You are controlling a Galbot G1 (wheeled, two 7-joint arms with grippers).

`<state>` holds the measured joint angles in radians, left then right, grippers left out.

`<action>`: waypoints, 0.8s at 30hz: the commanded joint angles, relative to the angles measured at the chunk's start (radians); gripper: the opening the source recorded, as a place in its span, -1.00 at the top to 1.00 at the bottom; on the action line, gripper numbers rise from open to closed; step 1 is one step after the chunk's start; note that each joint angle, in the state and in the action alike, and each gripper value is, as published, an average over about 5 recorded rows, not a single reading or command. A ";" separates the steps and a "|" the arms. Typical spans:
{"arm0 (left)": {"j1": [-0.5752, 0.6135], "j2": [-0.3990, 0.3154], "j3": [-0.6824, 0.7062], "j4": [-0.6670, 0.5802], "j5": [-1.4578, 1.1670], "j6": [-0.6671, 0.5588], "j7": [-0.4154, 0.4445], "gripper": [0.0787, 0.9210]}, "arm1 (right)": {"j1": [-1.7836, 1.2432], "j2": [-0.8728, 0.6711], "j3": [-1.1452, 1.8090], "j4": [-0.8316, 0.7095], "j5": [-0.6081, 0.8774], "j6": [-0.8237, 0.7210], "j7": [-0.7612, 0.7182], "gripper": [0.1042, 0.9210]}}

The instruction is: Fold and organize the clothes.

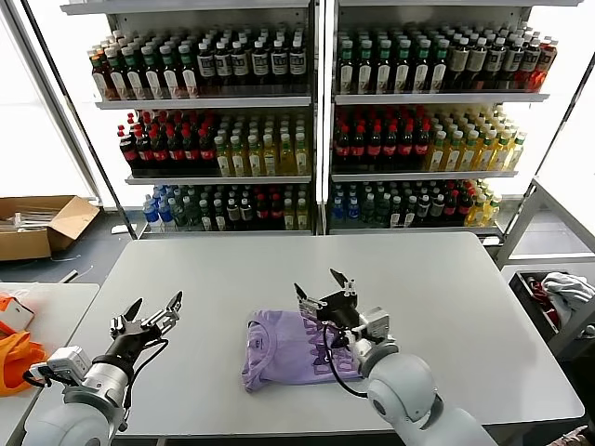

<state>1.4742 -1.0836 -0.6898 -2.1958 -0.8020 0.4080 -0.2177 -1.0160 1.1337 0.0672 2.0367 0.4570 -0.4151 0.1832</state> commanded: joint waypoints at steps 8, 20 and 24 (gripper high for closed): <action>0.040 0.009 -0.092 0.027 0.024 -0.046 0.127 -0.77 | -0.628 0.000 0.726 0.192 -0.009 0.342 -0.280 -0.76; 0.112 -0.025 -0.153 -0.007 0.051 -0.080 0.276 -0.77 | -0.749 0.018 0.826 0.126 0.028 0.448 -0.298 -0.76; 0.109 -0.038 -0.146 -0.021 0.079 -0.086 0.294 -0.77 | -0.719 0.032 0.802 0.118 0.019 0.467 -0.317 -0.76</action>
<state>1.5577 -1.1031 -0.8104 -2.2015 -0.7615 0.3370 -0.0122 -1.6384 1.1414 0.7648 2.1679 0.4702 -0.0452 -0.0781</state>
